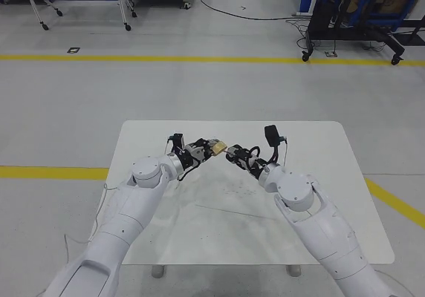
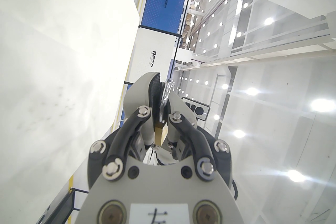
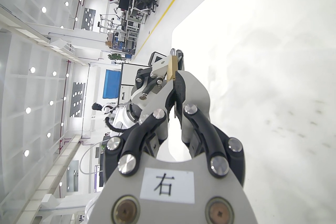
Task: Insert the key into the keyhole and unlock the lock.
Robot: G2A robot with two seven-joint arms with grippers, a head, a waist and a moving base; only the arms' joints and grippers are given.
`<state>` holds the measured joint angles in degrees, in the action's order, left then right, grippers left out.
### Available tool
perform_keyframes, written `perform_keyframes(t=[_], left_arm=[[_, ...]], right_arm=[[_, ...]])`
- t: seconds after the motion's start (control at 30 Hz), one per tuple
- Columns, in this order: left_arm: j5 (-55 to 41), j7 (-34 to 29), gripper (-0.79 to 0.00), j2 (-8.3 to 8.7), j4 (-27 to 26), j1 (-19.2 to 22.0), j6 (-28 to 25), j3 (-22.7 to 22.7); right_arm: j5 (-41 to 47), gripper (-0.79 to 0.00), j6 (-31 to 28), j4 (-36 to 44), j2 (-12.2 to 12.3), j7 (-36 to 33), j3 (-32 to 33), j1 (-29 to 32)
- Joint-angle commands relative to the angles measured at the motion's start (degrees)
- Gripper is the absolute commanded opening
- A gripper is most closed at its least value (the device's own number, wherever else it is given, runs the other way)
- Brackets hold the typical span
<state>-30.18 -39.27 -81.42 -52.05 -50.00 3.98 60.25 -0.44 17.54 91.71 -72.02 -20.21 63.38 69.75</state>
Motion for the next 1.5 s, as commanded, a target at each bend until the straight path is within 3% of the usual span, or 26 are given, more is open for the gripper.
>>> perform_keyframes(t=[0.0,0.23,0.6,0.77,1.07,1.47], left_arm=[[-0.1,0.0,-0.785,-0.01,0.1,0.0,0.0,0.1],[-3.0,6.1,-0.785,-0.33,-0.8,-1.0,-0.9,1.7],[-3.0,6.1,-0.785,-0.33,-0.8,-1.0,-0.9,1.7],[-0.3,8.5,-0.785,-0.41,-3.3,-2.4,-2.2,0.8],[2.5,7.4,-0.785,-0.34,-4.1,-3.2,-6.6,0.6],[3.0,8.0,-0.785,-0.45,-4.8,-3.9,-7.1,1.0]], right_arm=[[0.1,-0.785,0.1,-0.2,-0.1,0.2,-0.2,-0.2],[2.6,-0.785,-1.5,0.2,-0.4,1.0,0.3,-0.1],[2.6,-0.785,-1.5,0.2,-0.4,1.0,0.3,-0.1],[2.3,-0.785,-2.5,0.4,-0.5,1.5,-0.2,0.6],[0.2,-0.785,-4.6,-0.1,-1.1,5.1,-1.8,1.1],[-2.5,-0.785,-3.7,1.1,-1.9,12.6,-2.4,2.4]])
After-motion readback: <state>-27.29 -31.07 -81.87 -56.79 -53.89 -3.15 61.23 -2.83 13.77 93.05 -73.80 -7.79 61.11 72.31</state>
